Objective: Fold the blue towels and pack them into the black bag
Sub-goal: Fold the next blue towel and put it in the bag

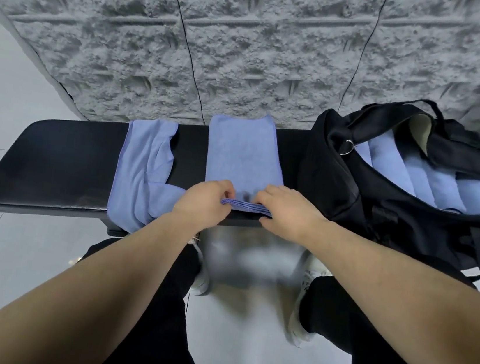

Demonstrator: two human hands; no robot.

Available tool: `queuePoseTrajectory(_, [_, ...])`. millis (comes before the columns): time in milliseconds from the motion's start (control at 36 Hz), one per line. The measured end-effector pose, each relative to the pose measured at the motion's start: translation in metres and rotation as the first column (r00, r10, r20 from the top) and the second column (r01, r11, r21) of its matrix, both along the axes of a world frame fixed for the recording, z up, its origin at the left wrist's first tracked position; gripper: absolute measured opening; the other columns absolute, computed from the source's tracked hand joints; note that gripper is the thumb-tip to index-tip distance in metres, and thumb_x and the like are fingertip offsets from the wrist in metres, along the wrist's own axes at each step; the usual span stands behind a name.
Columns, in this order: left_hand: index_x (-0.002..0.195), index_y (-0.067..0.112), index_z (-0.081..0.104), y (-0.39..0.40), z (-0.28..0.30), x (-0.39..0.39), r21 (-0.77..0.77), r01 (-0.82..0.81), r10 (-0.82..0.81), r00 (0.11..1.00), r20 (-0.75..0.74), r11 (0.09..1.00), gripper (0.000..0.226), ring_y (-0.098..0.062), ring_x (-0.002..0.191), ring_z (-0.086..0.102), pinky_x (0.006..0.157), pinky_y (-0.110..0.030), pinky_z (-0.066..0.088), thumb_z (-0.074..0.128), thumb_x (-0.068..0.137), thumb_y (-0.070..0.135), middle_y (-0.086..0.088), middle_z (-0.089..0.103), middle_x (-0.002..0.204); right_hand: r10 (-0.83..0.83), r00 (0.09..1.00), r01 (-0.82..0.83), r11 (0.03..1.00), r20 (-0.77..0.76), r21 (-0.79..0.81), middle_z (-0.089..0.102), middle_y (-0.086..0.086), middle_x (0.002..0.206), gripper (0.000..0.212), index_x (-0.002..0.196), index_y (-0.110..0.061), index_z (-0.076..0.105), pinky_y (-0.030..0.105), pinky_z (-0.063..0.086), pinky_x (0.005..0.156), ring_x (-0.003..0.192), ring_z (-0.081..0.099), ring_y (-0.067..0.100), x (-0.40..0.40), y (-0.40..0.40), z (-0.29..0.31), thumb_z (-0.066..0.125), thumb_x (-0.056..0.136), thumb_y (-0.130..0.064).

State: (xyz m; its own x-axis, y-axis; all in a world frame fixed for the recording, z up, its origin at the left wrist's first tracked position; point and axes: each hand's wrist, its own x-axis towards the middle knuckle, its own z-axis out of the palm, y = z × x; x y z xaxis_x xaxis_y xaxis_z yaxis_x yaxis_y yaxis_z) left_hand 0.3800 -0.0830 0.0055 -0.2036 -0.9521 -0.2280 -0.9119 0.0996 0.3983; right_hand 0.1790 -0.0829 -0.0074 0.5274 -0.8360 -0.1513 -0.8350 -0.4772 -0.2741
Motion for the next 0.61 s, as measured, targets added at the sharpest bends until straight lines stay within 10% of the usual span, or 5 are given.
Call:
queuePoseTrajectory(278, [0.095, 0.024, 0.061, -0.016, -0.004, 0.015, 0.107, 0.045, -0.046, 0.999, 0.013, 0.993, 0.011, -0.012, 0.072, 0.048, 0.057, -0.02, 0.033, 0.052, 0.1, 0.02, -0.001, 0.06, 0.09, -0.141, 0.987, 0.123, 0.973, 0.08, 0.193, 0.056, -0.003, 0.101, 0.021, 0.11, -0.02, 0.066, 0.034, 0.044, 0.085, 0.101, 0.056, 0.022, -0.012, -0.013, 0.002, 0.05, 0.1, -0.028])
queuePoseTrajectory(611, [0.113, 0.027, 0.059, -0.023, 0.006, 0.022, 0.214, 0.07, -0.064, 0.997, -0.035, 0.974, 0.039, -0.019, 0.092, 0.059, 0.083, -0.033, 0.05, 0.045, 0.091, -0.002, 0.007, 0.061, 0.101, -0.208, 0.97, 0.174, 0.955, 0.123, 0.239, 0.067, -0.005, 0.117, 0.019, 0.112, -0.037, 0.056, 0.038, 0.052, 0.084, 0.093, 0.062, 0.022, -0.012, -0.024, 0.006, 0.053, 0.095, -0.031])
